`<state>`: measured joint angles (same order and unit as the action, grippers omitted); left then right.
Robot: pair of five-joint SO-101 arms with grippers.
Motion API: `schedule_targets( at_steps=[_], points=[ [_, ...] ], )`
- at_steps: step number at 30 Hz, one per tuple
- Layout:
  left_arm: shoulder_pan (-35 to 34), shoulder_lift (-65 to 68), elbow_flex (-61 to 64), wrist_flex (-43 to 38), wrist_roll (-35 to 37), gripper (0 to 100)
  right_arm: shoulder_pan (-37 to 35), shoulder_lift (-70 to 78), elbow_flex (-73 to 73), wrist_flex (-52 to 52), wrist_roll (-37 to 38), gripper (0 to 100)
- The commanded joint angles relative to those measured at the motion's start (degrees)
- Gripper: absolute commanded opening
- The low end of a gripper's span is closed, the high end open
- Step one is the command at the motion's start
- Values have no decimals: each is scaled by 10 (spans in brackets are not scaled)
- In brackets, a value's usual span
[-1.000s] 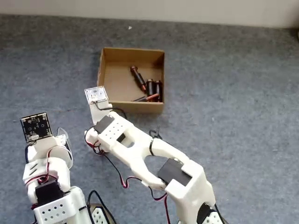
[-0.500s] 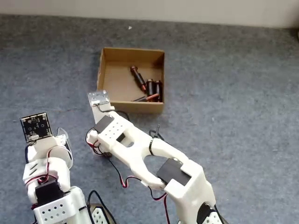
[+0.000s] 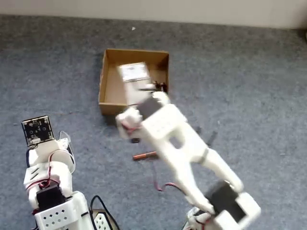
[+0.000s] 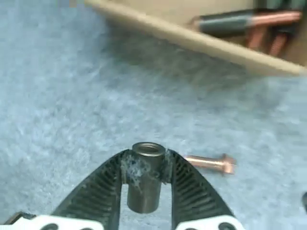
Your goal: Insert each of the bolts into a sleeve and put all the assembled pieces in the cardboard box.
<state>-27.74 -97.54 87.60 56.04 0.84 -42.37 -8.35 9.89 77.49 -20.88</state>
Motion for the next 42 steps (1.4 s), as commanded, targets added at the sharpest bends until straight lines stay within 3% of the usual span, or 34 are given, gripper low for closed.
schedule_targets(
  at_steps=[1,7,13,19,25,30,42],
  points=[
    [14,-5,-15,-13,1,153,65,-109,67,-1,7,5],
    [19,-5,-13,-13,1,154,153,-231,230,-73,7,5],
    [37,-5,-13,-13,1,154,236,-347,390,-217,7,5],
    [137,-4,-50,-10,0,154,309,-417,516,-334,7,5],
    [280,1,-113,3,-85,151,394,-432,527,-342,7,5],
    [393,14,-160,52,-107,152,419,-432,528,-342,7,5],
    [573,384,-291,59,-225,180,420,-432,528,-342,7,5]
  ],
)
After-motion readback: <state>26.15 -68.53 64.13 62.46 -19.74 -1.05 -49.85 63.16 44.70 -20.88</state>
